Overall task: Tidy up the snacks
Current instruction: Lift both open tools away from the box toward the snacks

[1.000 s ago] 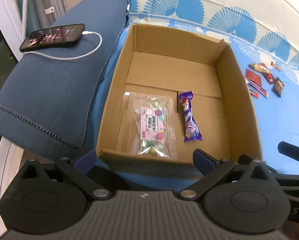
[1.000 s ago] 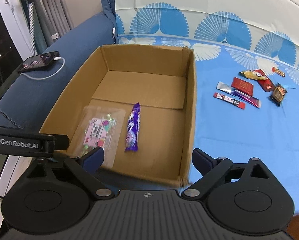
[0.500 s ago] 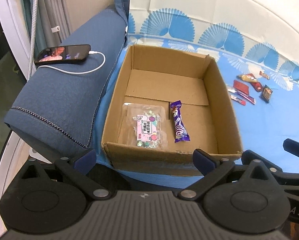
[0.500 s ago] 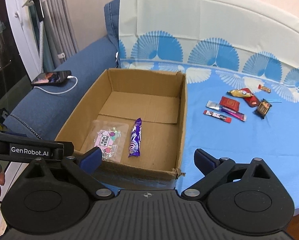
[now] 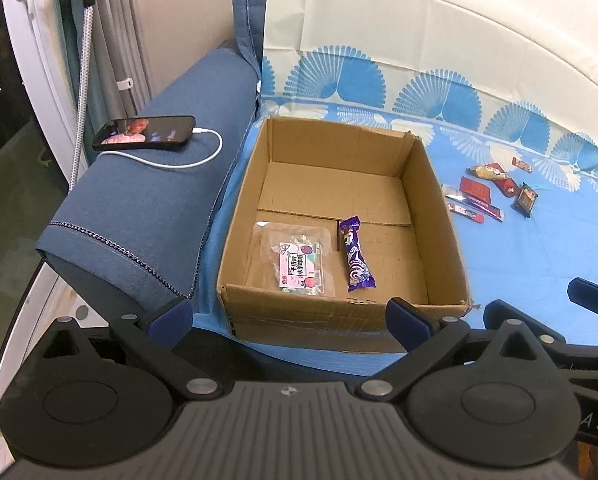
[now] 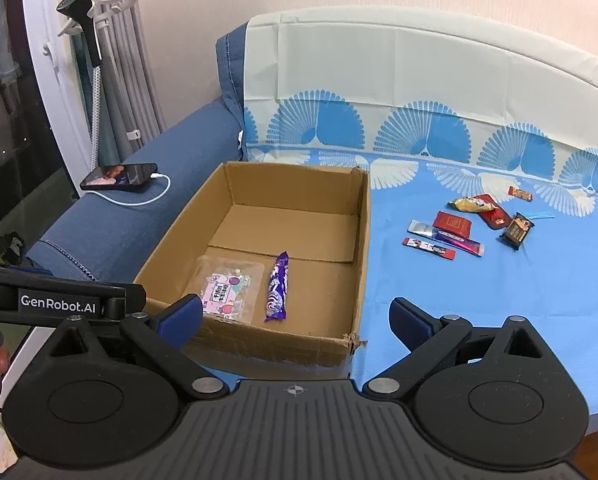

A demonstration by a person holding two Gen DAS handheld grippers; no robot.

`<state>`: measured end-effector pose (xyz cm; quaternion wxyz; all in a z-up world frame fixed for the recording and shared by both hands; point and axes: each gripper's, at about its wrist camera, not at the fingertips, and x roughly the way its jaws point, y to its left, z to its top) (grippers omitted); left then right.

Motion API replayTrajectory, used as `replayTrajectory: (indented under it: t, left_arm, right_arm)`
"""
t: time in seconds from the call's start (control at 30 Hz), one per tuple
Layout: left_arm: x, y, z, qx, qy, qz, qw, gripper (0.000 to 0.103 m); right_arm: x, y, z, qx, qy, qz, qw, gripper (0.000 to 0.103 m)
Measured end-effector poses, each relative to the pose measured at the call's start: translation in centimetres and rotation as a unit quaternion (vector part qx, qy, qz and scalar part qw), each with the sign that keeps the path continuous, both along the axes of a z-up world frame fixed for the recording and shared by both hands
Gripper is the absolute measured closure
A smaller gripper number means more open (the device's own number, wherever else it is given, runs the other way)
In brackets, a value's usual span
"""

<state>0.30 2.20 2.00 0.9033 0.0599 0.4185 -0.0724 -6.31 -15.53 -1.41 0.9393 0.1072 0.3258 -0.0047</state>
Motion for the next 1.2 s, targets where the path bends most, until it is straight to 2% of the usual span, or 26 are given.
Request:
replayTrajectory:
  t: [0.7,1.2]
  left_arm:
    - [-3.2,-0.2,1.9,-0.003,-0.035,-0.021,0.9992,0.0]
    - [-2.3,-1.2,1.5,0.011,-0.027,-0.022,0.9993,0.0]
  right_arm:
    - [-3.8,-0.1,1.5,-0.001,-0.035,-0.025,0.999,0.001]
    - [-3.5,-1.0,1.0,0.012,-0.033,-0.02,0.999,0.0]
